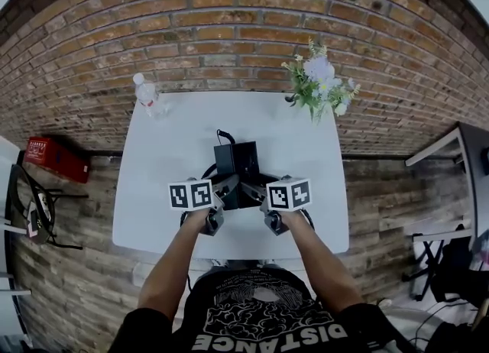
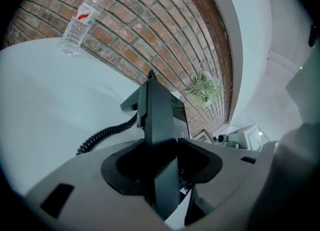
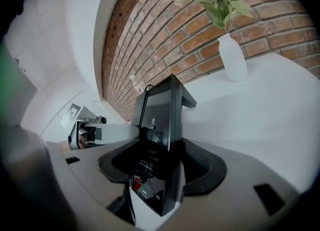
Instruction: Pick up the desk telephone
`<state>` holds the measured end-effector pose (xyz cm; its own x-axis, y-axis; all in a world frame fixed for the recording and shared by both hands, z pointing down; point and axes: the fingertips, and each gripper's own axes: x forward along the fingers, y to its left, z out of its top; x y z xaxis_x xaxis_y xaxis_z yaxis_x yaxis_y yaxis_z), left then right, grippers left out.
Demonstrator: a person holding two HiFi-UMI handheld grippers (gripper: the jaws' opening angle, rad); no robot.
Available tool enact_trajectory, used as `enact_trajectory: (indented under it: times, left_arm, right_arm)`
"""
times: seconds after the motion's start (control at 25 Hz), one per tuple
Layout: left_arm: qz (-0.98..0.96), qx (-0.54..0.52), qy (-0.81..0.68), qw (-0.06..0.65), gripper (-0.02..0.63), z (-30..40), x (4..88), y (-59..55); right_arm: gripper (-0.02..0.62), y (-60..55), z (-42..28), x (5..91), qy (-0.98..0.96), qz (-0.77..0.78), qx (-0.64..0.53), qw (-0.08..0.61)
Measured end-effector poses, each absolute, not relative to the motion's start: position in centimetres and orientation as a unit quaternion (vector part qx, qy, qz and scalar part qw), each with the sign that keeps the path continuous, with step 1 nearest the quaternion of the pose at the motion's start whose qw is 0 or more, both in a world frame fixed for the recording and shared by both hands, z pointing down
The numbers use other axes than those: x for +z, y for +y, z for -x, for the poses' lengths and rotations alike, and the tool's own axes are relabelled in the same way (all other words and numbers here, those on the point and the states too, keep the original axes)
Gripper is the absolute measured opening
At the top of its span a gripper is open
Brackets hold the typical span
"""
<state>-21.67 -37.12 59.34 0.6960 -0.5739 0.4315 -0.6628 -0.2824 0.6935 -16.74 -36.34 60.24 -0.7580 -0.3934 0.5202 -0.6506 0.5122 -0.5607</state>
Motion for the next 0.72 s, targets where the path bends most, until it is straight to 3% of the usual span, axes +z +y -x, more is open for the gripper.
enact_trajectory:
  times: [0.72]
  left_arm:
    - [-0.838,0.020,-0.423,0.343,0.206,23.4,48.2,-39.5]
  right_arm:
    - [0.252,-39.2,18.4,49.5,-0.904,-0.295,0.290,0.109]
